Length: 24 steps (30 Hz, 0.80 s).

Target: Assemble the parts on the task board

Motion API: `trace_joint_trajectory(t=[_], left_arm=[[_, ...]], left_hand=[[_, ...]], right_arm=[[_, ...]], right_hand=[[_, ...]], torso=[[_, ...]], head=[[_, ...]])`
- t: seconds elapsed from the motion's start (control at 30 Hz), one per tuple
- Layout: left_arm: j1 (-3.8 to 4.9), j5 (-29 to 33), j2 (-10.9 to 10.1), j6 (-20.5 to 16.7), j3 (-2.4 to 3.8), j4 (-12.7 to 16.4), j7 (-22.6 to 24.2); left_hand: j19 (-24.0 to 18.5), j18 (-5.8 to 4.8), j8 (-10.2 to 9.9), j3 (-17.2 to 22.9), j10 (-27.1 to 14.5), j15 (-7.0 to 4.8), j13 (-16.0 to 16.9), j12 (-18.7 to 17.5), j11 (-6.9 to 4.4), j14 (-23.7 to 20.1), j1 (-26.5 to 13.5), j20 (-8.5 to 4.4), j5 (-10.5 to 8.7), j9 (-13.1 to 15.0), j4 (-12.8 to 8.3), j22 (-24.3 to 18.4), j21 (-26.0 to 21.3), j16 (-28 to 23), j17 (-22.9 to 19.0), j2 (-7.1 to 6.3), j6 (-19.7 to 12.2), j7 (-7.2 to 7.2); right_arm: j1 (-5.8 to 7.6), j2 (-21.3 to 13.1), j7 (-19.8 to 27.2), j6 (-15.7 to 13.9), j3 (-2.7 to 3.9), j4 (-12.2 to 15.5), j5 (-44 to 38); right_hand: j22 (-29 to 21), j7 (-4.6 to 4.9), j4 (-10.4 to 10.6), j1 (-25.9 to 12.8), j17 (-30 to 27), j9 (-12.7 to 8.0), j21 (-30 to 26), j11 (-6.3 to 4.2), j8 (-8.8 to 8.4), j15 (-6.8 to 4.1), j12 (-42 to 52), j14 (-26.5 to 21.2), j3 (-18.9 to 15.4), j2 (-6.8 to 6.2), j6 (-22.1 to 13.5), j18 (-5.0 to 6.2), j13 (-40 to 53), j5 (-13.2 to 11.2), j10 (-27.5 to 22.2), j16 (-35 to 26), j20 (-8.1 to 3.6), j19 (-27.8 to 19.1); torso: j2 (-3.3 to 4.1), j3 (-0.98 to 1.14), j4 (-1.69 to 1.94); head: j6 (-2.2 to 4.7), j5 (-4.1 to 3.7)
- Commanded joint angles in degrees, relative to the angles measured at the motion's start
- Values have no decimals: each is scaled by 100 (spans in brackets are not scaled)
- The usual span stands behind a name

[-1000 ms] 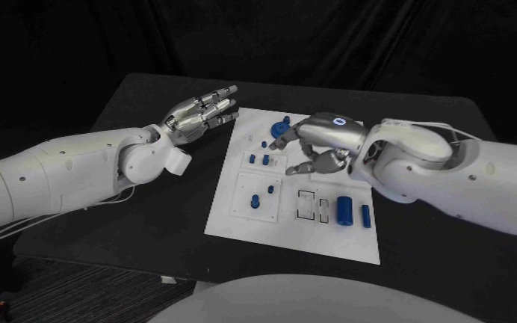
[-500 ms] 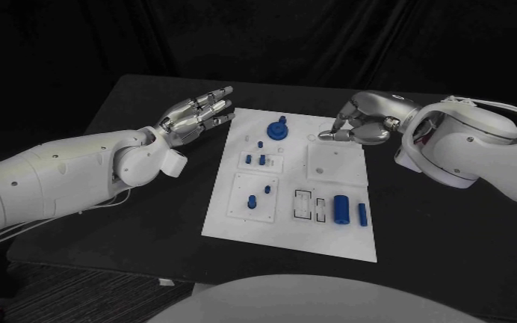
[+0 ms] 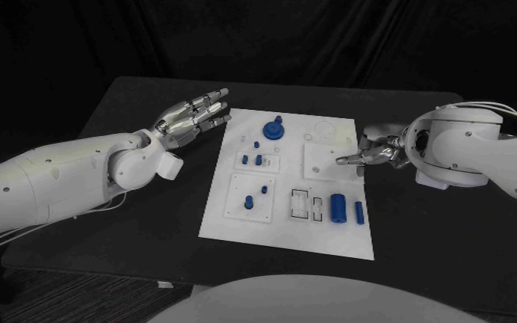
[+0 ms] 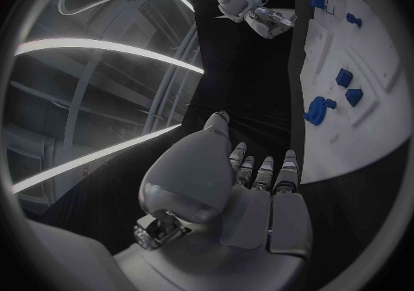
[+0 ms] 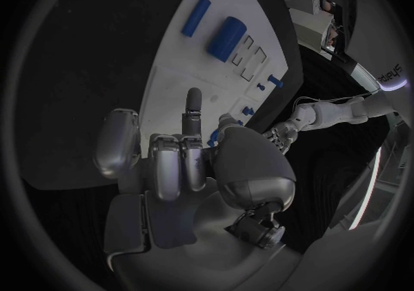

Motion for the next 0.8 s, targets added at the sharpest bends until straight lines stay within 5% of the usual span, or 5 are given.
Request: trace_joint_trajectory(t=[0.03,0.8], left_arm=[[-7,24,5,29,5,17,43],[-14,24,11,62,5,-11,24]], left_hand=[[1,48,27,15,2,42,7,15,51,9,55,50,19,4,-35,-9,28,-21,-5,2,-11,10],[2,46,32,18,3,46,8,17,62,9,54,59,22,5,-45,-9,27,-21,-5,4,-4,27]], right_arm=[[-27,14,-521,657,3,5,176],[-330,121,-514,561,3,135,259]], right_hand=[[908,10,-2,-53,1506,5,48,-31,-34,-38,14,586,-31,5,33,-28,1506,-32,595,14,-30,106],[853,11,-105,69,1322,32,-106,-29,-107,-38,14,549,-51,-80,55,11,1506,-82,595,-75,-28,26]], torso=[[-1,-9,3],[0,-13,5]], head=[[0,13],[0,-4]])
